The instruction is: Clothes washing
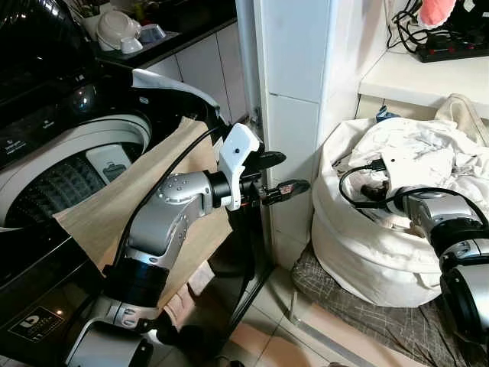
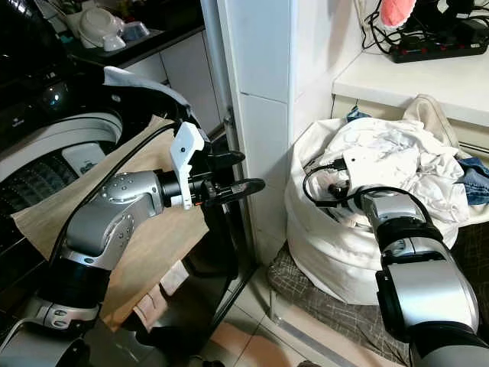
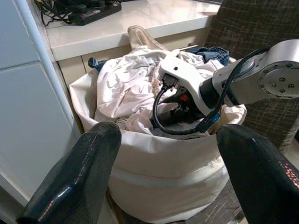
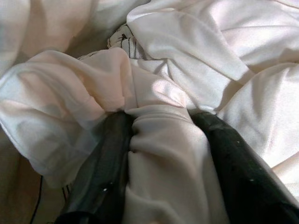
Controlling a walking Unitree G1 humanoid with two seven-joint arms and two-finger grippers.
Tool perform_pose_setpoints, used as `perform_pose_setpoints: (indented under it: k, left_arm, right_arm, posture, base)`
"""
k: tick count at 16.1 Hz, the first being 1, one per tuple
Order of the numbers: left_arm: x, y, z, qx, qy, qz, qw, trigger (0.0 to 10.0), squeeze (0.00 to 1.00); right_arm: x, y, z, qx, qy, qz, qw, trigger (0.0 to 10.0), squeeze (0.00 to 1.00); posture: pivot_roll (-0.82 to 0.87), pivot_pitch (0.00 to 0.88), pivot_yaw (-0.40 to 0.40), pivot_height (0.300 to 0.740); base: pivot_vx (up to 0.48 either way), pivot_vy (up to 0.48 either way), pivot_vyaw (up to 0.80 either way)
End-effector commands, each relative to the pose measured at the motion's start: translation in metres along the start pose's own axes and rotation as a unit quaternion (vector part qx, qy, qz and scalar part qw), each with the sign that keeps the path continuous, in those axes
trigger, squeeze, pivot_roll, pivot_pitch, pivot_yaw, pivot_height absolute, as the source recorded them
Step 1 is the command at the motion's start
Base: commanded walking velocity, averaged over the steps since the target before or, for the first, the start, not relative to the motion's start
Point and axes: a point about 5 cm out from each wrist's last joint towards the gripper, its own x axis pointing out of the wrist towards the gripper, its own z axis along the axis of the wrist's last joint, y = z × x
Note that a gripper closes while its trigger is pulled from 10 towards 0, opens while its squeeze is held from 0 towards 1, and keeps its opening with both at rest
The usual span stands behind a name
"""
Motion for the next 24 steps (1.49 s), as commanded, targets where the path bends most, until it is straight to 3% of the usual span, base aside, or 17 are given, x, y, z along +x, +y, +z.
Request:
perform_pose_setpoints:
  k: [1, 8, 12, 14, 15, 17, 18, 19, 20, 21, 22, 23, 24]
  left_arm:
    - [-0.001, 0.004, 0.002, 0.002, 0.004, 0.008, 1.000, 10.0, 0.00]
    - [-0.001, 0.012, 0.005, -0.002, -0.002, 0.037, 0.999, 10.0, 0.00]
    - [0.001, 0.022, 0.009, -0.001, -0.013, 0.077, 0.997, 10.0, 0.00]
    - [0.002, 0.031, 0.017, 0.003, -0.034, 0.111, 0.993, 10.0, 0.00]
    - [0.003, 0.032, 0.018, 0.005, -0.038, 0.115, 0.993, 10.0, 0.00]
    - [0.009, 0.033, 0.032, 0.017, -0.065, 0.119, 0.991, 10.0, 0.00]
    - [0.014, 0.031, 0.042, 0.024, -0.080, 0.109, 0.991, 10.0, 0.00]
    - [0.016, 0.030, 0.046, 0.024, -0.085, 0.107, 0.990, 10.0, 0.00]
    - [0.019, 0.027, 0.057, -0.002, -0.115, 0.094, 0.989, 10.0, 1.00]
    - [0.022, 0.022, 0.067, -0.003, -0.143, 0.081, 0.986, 10.0, 1.00]
    - [0.024, 0.020, 0.071, 0.006, -0.150, 0.076, 0.986, 10.0, 1.00]
    - [0.032, 0.013, 0.085, -0.011, -0.188, 0.066, 0.980, 10.0, 1.00]
    - [0.034, 0.011, 0.087, -0.021, -0.196, 0.062, 0.979, 10.0, 1.00]
  right_arm:
    - [-0.002, -0.007, 0.004, 0.006, -0.005, -0.016, 1.000, 0.0, 0.00]
    - [-0.009, -0.021, 0.017, 0.046, -0.044, -0.029, 0.998, 0.0, 0.00]
    - [-0.029, -0.046, 0.053, 0.062, -0.132, -0.063, 0.987, 0.0, 0.00]
    - [-0.067, -0.065, 0.100, 0.063, -0.247, -0.080, 0.964, 0.0, 0.00]
    - [-0.074, -0.067, 0.107, 0.064, -0.264, -0.077, 0.959, 0.0, 0.00]
    - [-0.122, -0.059, 0.150, 0.063, -0.365, 0.008, 0.929, 0.0, 0.00]
    - [-0.153, -0.051, 0.174, 0.081, -0.421, 0.066, 0.901, 0.0, 0.00]
    - [-0.163, -0.048, 0.181, 0.086, -0.439, 0.085, 0.891, 0.0, 0.00]
    - [-0.185, -0.040, 0.199, 0.104, -0.472, 0.141, 0.864, 0.0, 0.00]
    - [-0.202, -0.030, 0.213, 0.116, -0.493, 0.195, 0.840, 0.0, 0.00]
    - [-0.207, -0.026, 0.217, 0.118, -0.499, 0.213, 0.832, 0.0, 0.00]
    - [-0.224, -0.007, 0.230, 0.128, -0.509, 0.282, 0.803, 0.0, 0.00]
    - [-0.227, -0.002, 0.233, 0.132, -0.510, 0.299, 0.796, 0.0, 0.00]
  posture:
    - [-0.11, 0.000, 0.138, 0.740]
    - [-0.12, 0.000, 0.142, 0.740]
    - [-0.13, 0.000, 0.146, 0.740]
    - [-0.13, 0.000, 0.150, 0.740]
    - [-0.14, 0.000, 0.153, 0.740]
    - [-0.15, 0.000, 0.161, 0.740]
    - [-0.16, 0.000, 0.166, 0.740]
    - [-0.16, 0.000, 0.166, 0.740]
    - [-0.17, 0.000, 0.165, 0.740]
    - [-0.17, 0.000, 0.162, 0.740]
    - [-0.17, 0.000, 0.161, 0.740]
    - [-0.18, 0.000, 0.152, 0.740]
    - [-0.18, 0.000, 0.149, 0.740]
  base:
    - [0.000, 0.000, 0.00]
    - [0.000, 0.000, 0.00]
    - [0.000, 0.000, 0.00]
    - [0.000, 0.000, 0.00]
    - [0.000, 0.000, 0.00]
    - [0.000, 0.000, 0.00]
    - [0.000, 0.000, 0.00]
    - [0.000, 0.000, 0.00]
    - [0.000, 0.000, 0.00]
    - [0.000, 0.000, 0.00]
    - [0.000, 0.000, 0.00]
    - [0.000, 0.000, 0.00]
    - [0.000, 0.000, 0.00]
